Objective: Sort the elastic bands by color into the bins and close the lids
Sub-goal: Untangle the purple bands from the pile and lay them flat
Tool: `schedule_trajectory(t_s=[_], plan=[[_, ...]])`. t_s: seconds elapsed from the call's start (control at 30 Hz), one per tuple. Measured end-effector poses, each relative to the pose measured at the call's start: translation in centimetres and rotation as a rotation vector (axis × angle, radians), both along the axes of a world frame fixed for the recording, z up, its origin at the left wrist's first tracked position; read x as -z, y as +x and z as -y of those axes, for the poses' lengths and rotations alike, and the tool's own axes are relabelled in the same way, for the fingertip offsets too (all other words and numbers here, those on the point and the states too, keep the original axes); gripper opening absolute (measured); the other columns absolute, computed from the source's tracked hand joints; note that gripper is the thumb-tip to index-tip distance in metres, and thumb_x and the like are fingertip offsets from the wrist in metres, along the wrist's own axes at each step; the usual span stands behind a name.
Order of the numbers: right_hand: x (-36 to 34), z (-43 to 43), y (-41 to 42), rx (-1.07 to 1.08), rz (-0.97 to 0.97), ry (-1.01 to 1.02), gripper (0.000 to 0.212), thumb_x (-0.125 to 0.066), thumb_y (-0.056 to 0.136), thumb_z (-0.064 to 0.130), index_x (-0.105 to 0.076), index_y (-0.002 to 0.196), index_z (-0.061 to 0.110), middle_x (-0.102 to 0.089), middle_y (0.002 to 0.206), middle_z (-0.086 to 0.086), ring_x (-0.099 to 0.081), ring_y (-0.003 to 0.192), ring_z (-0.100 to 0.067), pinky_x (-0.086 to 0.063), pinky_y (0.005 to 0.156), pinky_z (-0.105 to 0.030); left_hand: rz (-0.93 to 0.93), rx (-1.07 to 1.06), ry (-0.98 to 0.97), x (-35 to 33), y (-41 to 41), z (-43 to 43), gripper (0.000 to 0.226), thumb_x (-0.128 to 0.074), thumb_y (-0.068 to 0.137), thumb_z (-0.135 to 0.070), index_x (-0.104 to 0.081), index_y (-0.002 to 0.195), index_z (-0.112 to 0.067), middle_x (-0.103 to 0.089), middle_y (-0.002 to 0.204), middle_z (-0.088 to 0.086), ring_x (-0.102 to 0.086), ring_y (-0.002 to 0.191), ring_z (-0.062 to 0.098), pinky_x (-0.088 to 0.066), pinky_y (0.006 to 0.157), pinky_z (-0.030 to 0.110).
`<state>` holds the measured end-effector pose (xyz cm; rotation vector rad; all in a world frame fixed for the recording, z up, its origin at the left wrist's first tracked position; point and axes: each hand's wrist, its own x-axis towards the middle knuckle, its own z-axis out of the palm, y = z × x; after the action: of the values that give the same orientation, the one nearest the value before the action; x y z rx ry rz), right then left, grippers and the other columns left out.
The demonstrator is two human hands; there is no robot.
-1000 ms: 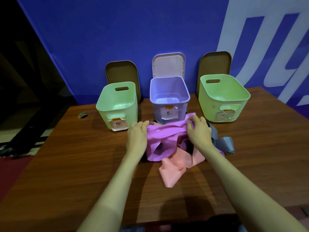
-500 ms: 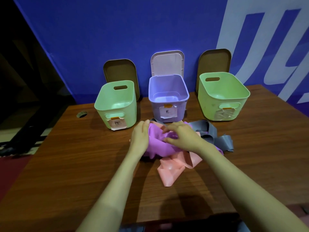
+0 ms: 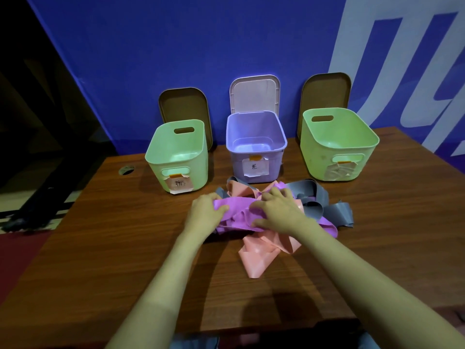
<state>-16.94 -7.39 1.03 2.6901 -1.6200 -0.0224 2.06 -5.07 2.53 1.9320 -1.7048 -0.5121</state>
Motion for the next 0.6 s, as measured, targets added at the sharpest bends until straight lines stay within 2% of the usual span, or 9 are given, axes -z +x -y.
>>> schedule_trajectory(t_s=[0.07,0.13,0.27,0.37,0.4,0.5,0.6], plan=[[0.5,0.0,0.5,0.016,-0.021,-0.021,0.037,-0.05,0.088,0.048,-0.061,0.117,0.028,-0.052,0.123,-0.006,-0.035,0.12,-0.028,-0.023,0.097,-0.042,0.04,-0.043,0.033,0.4,0.3,-0.4,0.018,-0.057,0.089,-0.03,-0.067,0.097,-0.017,-0.069,0.1,0.012,-0.059,0.093,0.032,-0.044,0.075,0.031],[0.6,-0.1,0.8,0.045,0.109,-0.053,0.03,-0.05,0.09,0.044,-0.066,0.107,0.025,-0.052,0.115,-0.003,-0.038,0.115,-0.026,-0.023,0.092,-0.039,0.047,-0.095,0.046,0.7,0.5,-0.6,0.019,-0.052,0.091,-0.031,-0.067,0.097,-0.019,-0.068,0.102,0.012,-0.059,0.096,0.035,-0.048,0.078,0.035],[-1.7,0.2,0.5,0.17,0.842,-0.135,0.019,-0.059,0.089,0.031,-0.069,0.101,0.019,-0.059,0.099,0.001,-0.048,0.102,-0.02,-0.032,0.086,-0.03,0.101,-0.177,-0.005,0.4,0.8,-0.8,0.022,-0.045,0.096,-0.026,-0.061,0.106,-0.016,-0.064,0.11,0.011,-0.058,0.099,0.036,-0.044,0.076,0.037],[-4.5,0.0,0.3,0.112,1.153,0.041,0.004,-0.058,0.089,0.017,-0.059,0.091,0.021,-0.059,0.087,0.01,-0.052,0.083,-0.004,-0.039,0.072,-0.013,0.085,-0.201,-0.1,-0.1,0.9,-0.4,0.022,-0.04,0.097,-0.023,-0.058,0.105,-0.013,-0.062,0.111,0.012,-0.058,0.099,0.038,-0.043,0.075,0.038],[-5.1,0.0,0.5,0.127,1.225,0.094,0.009,-0.057,0.089,0.013,-0.055,0.087,0.022,-0.057,0.083,0.012,-0.051,0.077,-0.001,-0.039,0.068,-0.011,0.082,-0.202,-0.115,-0.2,0.8,-0.1,0.023,-0.039,0.098,-0.023,-0.057,0.107,-0.013,-0.061,0.112,0.012,-0.058,0.099,0.037,-0.044,0.076,0.039],[-5.1,0.6,0.7,0.275,1.414,0.231,0.019,-0.053,0.088,0.005,-0.049,0.08,0.022,-0.052,0.075,0.008,-0.047,0.068,-0.005,-0.036,0.062,-0.018,0.072,-0.194,-0.126,-0.2,0.8,0.4,0.03,-0.034,0.1,-0.023,-0.056,0.117,-0.013,-0.057,0.118,0.012,-0.056,0.103,0.037,-0.042,0.078,0.039],[-4.1,1.2,0.4,0.462,1.532,0.278,0.019,-0.05,0.087,0.004,-0.048,0.08,0.022,-0.048,0.074,0.002,-0.044,0.067,-0.01,-0.032,0.059,-0.023,0.087,-0.142,-0.113,0.4,1.1,0.6,0.034,-0.029,0.101,-0.028,-0.055,0.12,-0.016,-0.053,0.12,0.011,-0.055,0.104,0.036,-0.04,0.078,0.038]])
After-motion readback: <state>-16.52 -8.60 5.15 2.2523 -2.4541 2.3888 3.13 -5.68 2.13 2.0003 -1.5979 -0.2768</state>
